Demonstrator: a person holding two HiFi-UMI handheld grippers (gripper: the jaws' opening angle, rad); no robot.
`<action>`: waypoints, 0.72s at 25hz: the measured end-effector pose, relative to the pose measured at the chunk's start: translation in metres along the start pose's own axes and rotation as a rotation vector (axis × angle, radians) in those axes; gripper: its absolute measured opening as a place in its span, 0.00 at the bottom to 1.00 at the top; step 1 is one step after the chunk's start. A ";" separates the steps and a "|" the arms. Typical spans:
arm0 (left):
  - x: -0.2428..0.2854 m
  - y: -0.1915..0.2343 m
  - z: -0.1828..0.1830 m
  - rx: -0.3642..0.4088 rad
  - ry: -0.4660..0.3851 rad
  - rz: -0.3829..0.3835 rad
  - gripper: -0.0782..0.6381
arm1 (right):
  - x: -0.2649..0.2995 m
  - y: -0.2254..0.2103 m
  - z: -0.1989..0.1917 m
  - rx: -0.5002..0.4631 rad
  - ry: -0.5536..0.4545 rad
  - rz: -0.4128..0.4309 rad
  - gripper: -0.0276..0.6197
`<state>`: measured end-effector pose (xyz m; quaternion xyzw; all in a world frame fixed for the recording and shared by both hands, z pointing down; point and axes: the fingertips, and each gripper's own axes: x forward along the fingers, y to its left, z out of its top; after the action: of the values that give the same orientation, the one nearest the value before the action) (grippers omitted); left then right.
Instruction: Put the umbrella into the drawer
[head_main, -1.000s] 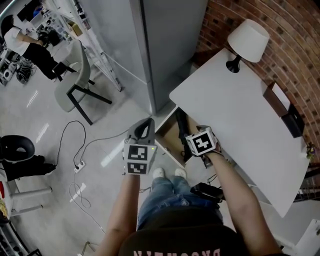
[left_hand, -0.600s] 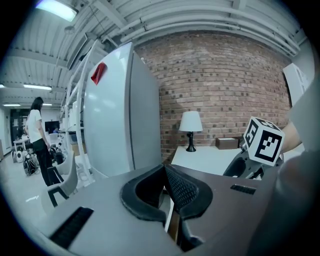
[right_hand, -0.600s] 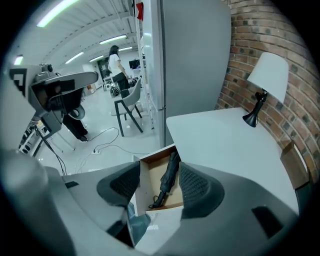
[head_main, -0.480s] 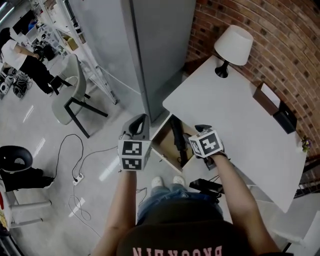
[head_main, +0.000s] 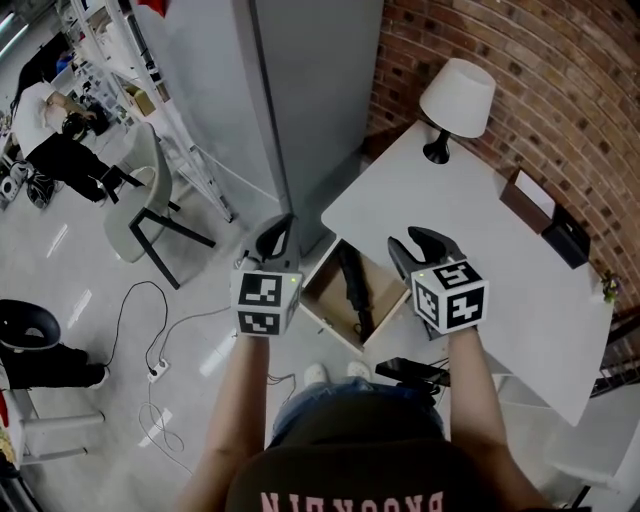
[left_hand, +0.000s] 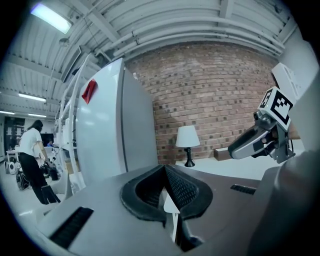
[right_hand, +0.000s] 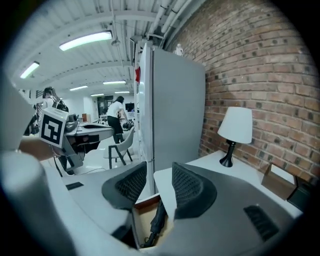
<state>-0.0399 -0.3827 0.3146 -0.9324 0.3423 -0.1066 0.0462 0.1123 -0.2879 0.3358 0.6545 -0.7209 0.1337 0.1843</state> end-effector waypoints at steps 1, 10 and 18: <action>0.000 0.001 0.007 0.006 -0.015 0.000 0.11 | -0.004 -0.002 0.008 -0.015 -0.024 -0.010 0.28; -0.008 0.014 0.072 0.049 -0.149 0.038 0.11 | -0.041 -0.017 0.068 -0.089 -0.198 -0.071 0.23; -0.021 0.027 0.116 0.141 -0.230 0.087 0.11 | -0.078 -0.017 0.122 -0.167 -0.395 -0.119 0.04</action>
<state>-0.0464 -0.3880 0.1942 -0.9172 0.3665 -0.0208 0.1548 0.1242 -0.2729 0.1909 0.6917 -0.7118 -0.0683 0.1009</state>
